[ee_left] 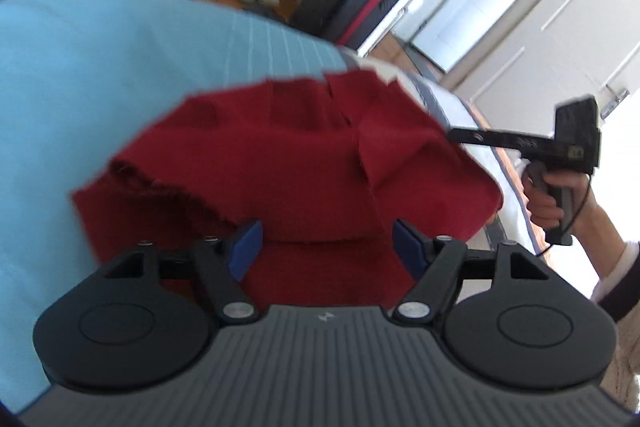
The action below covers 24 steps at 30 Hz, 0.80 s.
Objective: Fold clothes
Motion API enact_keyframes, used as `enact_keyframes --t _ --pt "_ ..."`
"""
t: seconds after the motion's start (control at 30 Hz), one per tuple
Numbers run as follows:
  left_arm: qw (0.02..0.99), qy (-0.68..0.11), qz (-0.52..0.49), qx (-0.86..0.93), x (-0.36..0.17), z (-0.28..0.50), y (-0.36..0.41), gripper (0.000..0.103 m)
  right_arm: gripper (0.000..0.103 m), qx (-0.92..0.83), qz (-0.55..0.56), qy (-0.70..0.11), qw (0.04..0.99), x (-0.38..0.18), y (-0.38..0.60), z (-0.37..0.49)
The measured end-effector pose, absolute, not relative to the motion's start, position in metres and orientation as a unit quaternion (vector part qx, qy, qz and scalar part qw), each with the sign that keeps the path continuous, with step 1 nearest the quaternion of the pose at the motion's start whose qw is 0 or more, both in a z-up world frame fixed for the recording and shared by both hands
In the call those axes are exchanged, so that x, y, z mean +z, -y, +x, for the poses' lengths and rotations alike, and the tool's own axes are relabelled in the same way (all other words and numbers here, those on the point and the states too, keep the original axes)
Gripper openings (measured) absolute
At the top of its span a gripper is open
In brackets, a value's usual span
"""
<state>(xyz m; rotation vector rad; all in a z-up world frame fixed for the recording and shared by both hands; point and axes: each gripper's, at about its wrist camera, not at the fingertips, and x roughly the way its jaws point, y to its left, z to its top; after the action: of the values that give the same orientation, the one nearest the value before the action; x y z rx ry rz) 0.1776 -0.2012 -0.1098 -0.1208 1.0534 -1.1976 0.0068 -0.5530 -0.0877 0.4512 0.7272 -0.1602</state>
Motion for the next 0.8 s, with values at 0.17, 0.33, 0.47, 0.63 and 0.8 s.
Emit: enact_keyframes --t 0.17,0.33,0.47,0.63,0.8 --pt "0.719 -0.473 -0.105 -0.499 -0.108 0.202 0.203 0.017 0.008 -0.099 0.234 -0.324 0.911 -0.099 0.562 0.025" --pt "0.784 -0.385 -0.126 -0.471 -0.075 0.224 0.208 0.003 0.008 -0.136 0.187 -0.262 0.937 -0.069 0.554 0.011" --pt "0.848 -0.339 -0.094 -0.397 -0.062 0.235 0.231 0.004 0.015 -0.222 0.113 -0.319 0.914 -0.068 0.55 0.021" --pt "0.844 -0.316 -0.012 -0.433 -0.058 0.203 0.232 0.033 0.034 -0.298 0.048 -0.335 0.893 -0.058 0.528 0.023" --pt "0.833 -0.362 0.009 -0.417 -0.069 0.197 0.21 0.047 0.047 -0.175 0.063 -0.314 0.931 -0.044 0.471 0.024"
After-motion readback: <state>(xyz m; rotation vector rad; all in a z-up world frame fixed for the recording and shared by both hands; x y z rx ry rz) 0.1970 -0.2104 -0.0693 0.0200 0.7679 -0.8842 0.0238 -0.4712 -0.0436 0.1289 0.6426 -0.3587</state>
